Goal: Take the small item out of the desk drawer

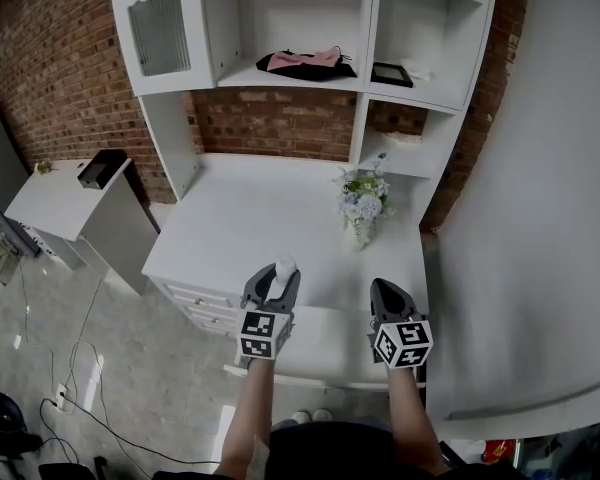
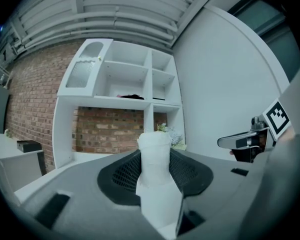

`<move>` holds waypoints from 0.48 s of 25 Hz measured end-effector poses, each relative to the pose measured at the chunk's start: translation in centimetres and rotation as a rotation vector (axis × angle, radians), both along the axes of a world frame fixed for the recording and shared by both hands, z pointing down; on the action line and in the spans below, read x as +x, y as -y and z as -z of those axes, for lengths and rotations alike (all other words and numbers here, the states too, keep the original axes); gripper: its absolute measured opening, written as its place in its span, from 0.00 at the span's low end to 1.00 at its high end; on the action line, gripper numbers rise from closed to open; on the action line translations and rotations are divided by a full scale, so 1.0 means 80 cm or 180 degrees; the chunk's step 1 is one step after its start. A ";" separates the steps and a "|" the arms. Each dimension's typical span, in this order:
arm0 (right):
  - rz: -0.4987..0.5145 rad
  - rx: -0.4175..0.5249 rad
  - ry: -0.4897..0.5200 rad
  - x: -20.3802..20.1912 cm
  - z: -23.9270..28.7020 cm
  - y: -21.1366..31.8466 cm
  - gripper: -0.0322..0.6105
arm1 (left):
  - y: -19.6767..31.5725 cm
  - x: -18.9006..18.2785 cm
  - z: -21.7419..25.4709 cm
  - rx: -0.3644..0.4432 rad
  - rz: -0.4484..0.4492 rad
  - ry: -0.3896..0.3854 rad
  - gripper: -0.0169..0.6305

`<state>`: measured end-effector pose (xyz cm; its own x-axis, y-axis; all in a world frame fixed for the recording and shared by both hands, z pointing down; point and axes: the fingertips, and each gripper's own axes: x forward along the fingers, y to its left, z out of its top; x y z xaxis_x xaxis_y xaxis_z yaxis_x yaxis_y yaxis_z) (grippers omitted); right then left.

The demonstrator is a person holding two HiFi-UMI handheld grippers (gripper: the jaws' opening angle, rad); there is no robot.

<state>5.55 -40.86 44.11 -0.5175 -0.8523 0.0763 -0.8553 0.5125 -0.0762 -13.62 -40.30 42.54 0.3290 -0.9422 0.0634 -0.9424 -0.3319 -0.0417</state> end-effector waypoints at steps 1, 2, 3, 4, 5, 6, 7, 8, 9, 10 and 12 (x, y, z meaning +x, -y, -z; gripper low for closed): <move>-0.0004 -0.0003 -0.0001 0.000 0.000 0.000 0.05 | 0.000 0.000 -0.001 -0.0013 0.0001 0.0000 0.28; -0.0010 -0.0010 -0.0005 0.001 -0.001 0.000 0.05 | 0.000 -0.001 -0.003 -0.0029 0.0006 -0.0001 0.28; -0.0016 -0.0019 -0.0017 0.001 -0.002 0.000 0.05 | -0.001 -0.001 -0.005 -0.0043 0.0011 0.0001 0.28; -0.0021 -0.0026 -0.0037 0.002 -0.003 -0.001 0.05 | -0.002 -0.001 -0.006 -0.0053 0.0012 0.0008 0.28; -0.0022 -0.0027 -0.0058 0.002 -0.003 -0.002 0.05 | -0.003 0.000 -0.008 -0.0061 0.0010 0.0016 0.28; -0.0019 -0.0023 -0.0073 0.001 -0.003 -0.003 0.05 | -0.003 0.000 -0.009 -0.0069 0.0008 0.0023 0.28; -0.0011 -0.0019 -0.0082 0.000 -0.003 -0.004 0.05 | -0.004 0.000 -0.010 -0.0076 0.0007 0.0025 0.28; -0.0002 -0.0015 -0.0088 -0.002 -0.002 -0.005 0.05 | -0.005 -0.001 -0.011 -0.0084 0.0008 0.0024 0.28; 0.0008 -0.0010 -0.0091 -0.004 -0.001 -0.006 0.05 | -0.006 -0.001 -0.012 -0.0091 0.0006 0.0024 0.28; 0.0018 -0.0004 -0.0094 -0.005 0.000 -0.007 0.05 | -0.006 0.000 -0.012 -0.0096 0.0001 0.0027 0.28; 0.0032 0.0007 -0.0105 -0.007 0.002 -0.007 0.05 | -0.006 0.003 -0.014 -0.0103 -0.0016 0.0044 0.28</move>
<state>5.01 -40.32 43.98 -0.5232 -0.8473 0.0915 -0.8522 0.5211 -0.0468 -13.38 -39.84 43.62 0.3327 -0.9379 0.0984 -0.9401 -0.3381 -0.0438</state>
